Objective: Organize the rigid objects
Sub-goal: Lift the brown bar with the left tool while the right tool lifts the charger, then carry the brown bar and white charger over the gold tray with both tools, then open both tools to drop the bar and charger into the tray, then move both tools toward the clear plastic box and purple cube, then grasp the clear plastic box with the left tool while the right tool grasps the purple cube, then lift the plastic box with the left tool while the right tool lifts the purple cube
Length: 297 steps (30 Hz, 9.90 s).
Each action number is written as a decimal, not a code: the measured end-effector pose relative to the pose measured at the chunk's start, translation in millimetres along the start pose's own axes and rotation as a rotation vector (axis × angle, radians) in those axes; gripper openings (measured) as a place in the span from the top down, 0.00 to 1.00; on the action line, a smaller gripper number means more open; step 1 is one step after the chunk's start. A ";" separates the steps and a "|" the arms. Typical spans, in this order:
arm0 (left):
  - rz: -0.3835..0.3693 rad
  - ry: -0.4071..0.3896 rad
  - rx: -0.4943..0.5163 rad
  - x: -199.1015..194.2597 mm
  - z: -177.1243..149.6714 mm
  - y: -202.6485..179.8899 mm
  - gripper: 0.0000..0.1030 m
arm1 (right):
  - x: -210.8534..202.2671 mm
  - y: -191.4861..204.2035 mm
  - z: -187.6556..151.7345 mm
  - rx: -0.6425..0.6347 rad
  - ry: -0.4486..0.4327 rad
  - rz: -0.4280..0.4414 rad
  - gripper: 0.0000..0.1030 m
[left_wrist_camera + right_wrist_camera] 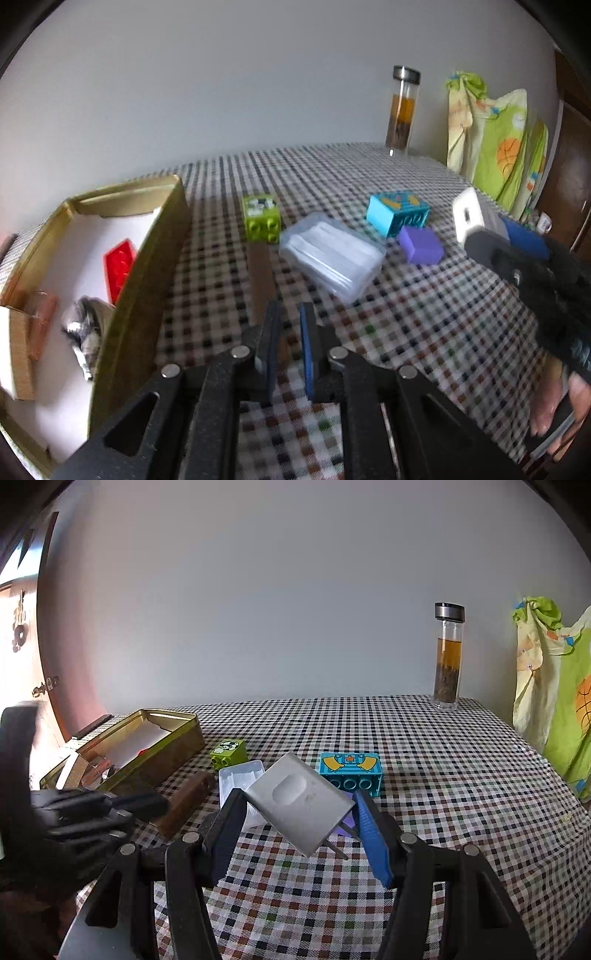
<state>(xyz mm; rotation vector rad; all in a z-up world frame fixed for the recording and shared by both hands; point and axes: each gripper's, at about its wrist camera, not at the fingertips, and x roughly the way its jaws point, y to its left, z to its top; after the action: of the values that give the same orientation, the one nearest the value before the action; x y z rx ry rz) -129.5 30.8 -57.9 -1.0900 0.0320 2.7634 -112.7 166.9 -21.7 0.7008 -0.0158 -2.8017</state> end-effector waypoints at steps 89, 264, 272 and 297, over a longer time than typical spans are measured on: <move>0.187 -0.381 -0.160 -98.0 -36.4 60.3 0.87 | 7.1 104.4 3.2 -0.184 -0.079 0.149 0.40; 0.125 -0.099 -0.016 10.7 20.5 -14.0 0.47 | 77.5 -18.6 17.9 -0.035 0.246 -0.106 0.48; 0.134 -0.132 -0.024 4.3 20.0 -13.9 0.47 | 63.9 -11.9 21.2 -0.064 0.159 -0.109 0.48; 0.161 -0.231 -0.017 -18.2 11.5 -16.9 0.47 | 14.6 2.7 20.5 -0.080 -0.081 -0.139 0.48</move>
<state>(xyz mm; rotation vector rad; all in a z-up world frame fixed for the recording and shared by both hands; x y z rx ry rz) -121.4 45.6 -36.4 -0.7978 0.0693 3.0204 -134.1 159.7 -10.2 0.5900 0.1348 -2.9429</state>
